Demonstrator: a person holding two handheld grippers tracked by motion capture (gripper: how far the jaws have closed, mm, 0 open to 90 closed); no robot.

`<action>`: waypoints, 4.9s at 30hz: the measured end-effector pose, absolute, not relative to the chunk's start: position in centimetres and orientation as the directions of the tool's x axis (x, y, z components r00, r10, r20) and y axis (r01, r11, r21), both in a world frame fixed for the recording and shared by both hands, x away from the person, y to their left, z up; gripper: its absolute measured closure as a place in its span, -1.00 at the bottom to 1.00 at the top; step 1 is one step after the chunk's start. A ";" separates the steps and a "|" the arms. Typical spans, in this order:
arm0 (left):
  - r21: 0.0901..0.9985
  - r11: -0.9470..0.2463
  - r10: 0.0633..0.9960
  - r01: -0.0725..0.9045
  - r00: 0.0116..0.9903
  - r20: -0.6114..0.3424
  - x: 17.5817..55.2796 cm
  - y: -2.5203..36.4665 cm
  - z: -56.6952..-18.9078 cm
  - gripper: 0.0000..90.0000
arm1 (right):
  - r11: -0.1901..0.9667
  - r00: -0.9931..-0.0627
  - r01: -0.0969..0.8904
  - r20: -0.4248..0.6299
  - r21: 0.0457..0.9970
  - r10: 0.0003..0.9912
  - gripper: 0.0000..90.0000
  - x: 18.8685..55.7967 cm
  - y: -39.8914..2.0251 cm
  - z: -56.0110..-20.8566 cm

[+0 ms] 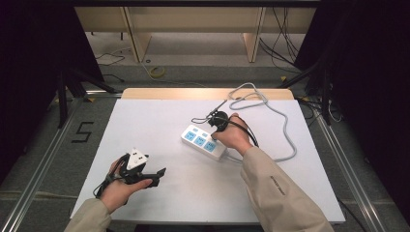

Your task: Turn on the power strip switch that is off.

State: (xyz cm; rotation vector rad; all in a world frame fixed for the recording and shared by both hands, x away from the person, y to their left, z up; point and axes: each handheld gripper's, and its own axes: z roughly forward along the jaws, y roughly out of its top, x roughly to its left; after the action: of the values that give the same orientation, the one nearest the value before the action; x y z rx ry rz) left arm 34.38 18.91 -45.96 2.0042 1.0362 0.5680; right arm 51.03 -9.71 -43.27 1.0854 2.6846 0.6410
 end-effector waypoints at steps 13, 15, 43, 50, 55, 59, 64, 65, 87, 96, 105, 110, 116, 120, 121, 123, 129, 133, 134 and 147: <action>0.810 -0.352 0.825 0.470 0.565 0.031 34.4 18.9 -46.0 -0.53 | 0.633 -0.724 0.599 -0.008 0.491 0.690 0.80 50.6 -10.3 -42.7; 0.810 -0.351 0.825 0.470 0.564 0.030 34.4 18.9 -46.0 -0.53 | 0.634 -0.728 0.594 -0.005 0.496 0.686 0.79 50.6 -10.4 -42.7; 0.807 -0.352 0.827 0.474 0.561 0.031 34.4 18.9 -46.0 -0.53 | 0.599 -0.712 0.590 0.000 0.541 0.702 0.61 49.5 -12.6 -41.6; 0.807 -0.351 0.828 0.474 0.560 0.031 34.4 18.9 -46.0 -0.53 | 0.594 -0.709 0.591 0.001 0.545 0.705 0.58 49.3 -13.2 -41.6; 0.806 -0.352 0.828 0.476 0.560 0.031 34.4 18.9 -46.0 -0.53 | 0.587 -0.708 0.592 0.007 0.552 0.706 0.56 49.0 -13.6 -41.5; 0.806 -0.351 0.828 0.476 0.560 0.030 34.4 18.9 -46.0 -0.53 | 0.580 -0.705 0.593 0.011 0.559 0.709 0.55 48.7 -14.1 -41.4; 0.806 -0.350 0.829 0.477 0.558 0.030 34.4 18.9 -46.0 -0.53 | 0.572 -0.701 0.593 0.015 0.567 0.713 0.55 48.3 -14.7 -41.2; 0.806 -0.350 0.829 0.477 0.559 0.030 34.4 18.9 -46.0 -0.53 | 0.572 -0.702 0.589 0.011 0.571 0.712 0.55 48.3 -14.9 -41.2; 0.806 -0.350 0.829 0.478 0.558 0.029 34.3 18.9 -46.1 -0.53 | 0.548 -0.687 0.593 0.015 0.590 0.727 0.53 46.9 -17.1 -40.8; 0.806 -0.350 0.830 0.477 0.557 0.031 34.3 18.9 -46.1 -0.53 | 0.538 -0.684 0.590 0.018 0.602 0.730 0.51 46.1 -18.4 -40.8; 0.804 -0.350 0.831 0.480 0.556 0.030 34.3 18.9 -46.1 -0.53 | 0.520 -0.674 0.589 0.023 0.619 0.738 0.46 45.3 -19.7 -40.6; 0.804 -0.350 0.831 0.481 0.556 0.029 34.3 18.9 -46.1 -0.53 | 0.506 -0.668 0.592 0.032 0.628 0.743 0.44 44.9 -20.3 -40.6; 0.803 -0.351 0.830 0.481 0.556 0.030 34.3 18.9 -46.1 -0.53 | 0.493 -0.663 0.596 0.042 0.634 0.747 0.41 44.4 -21.0 -40.9; 0.803 -0.351 0.831 0.482 0.556 0.029 34.3 19.0 -46.1 -0.53 | 0.493 -0.665 0.593 0.042 0.637 0.745 0.38 44.0 -21.4 -40.9; 0.803 -0.351 0.831 0.483 0.555 0.029 34.4 19.0 -46.1 -0.53 | 0.487 -0.662 0.593 0.044 0.641 0.748 0.38 43.9 -21.5 -40.9; 0.804 -0.349 0.831 0.482 0.555 0.029 34.3 19.0 -46.1 -0.53 | 0.483 -0.662 0.593 0.048 0.645 0.748 0.36 43.7 -21.8 -40.9; 0.802 -0.350 0.831 0.484 0.555 0.027 34.3 19.0 -46.2 -0.53 | 0.465 -0.651 0.598 0.057 0.653 0.757 0.30 43.1 -22.7 -41.1; 0.803 -0.348 0.832 0.484 0.554 0.027 34.3 19.0 -46.2 -0.53 | 0.455 -0.653 0.590 0.063 0.667 0.754 0.24 42.7 -23.3 -41.2; 0.804 -0.347 0.833 0.483 0.553 0.027 34.3 19.0 -46.2 -0.53 | 0.450 -0.653 0.587 0.064 0.673 0.755 0.22 42.5 -23.5 -41.3; 0.801 -0.345 0.836 0.490 0.549 0.025 34.3 19.1 -46.2 -0.53 | 0.426 -0.669 0.537 0.060 0.728 0.741 -0.01 39.5 -26.0 -42.9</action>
State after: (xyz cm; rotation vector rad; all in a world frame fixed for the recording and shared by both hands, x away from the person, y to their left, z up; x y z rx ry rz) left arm 34.29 19.09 -46.20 2.0075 1.0676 0.5658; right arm 39.50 -25.97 -42.87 1.1106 2.4126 1.0838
